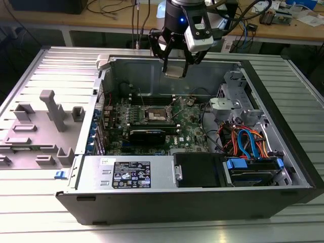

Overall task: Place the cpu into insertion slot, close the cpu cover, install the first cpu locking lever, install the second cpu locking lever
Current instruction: 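Place the cpu into insertion slot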

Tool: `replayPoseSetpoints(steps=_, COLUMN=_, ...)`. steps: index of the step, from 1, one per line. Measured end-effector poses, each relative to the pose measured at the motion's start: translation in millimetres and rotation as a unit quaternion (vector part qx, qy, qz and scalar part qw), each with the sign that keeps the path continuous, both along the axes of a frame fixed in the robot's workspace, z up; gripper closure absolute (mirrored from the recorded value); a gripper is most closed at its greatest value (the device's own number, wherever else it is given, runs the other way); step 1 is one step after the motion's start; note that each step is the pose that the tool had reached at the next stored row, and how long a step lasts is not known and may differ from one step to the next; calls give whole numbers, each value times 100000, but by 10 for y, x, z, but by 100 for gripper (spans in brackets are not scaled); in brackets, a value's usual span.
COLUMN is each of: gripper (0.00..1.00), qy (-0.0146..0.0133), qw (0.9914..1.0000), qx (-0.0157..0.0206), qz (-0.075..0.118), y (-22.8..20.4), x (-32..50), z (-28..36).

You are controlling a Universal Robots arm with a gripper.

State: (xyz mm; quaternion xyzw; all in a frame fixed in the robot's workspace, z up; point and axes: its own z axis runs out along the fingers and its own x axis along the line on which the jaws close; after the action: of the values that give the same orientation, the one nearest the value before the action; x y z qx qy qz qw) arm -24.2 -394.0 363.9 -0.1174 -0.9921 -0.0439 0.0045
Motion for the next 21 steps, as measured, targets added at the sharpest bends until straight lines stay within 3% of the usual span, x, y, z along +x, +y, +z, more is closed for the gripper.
replayPoseSetpoints(steps=16, gripper=46, qy=0, qw=100000, qx=-5, qz=-275, y=-4, x=-27, z=0)
replayPoseSetpoints(steps=21, gripper=46, qy=3, qw=99992, qx=-11, qz=-1273, y=-11, x=-26, z=-2)
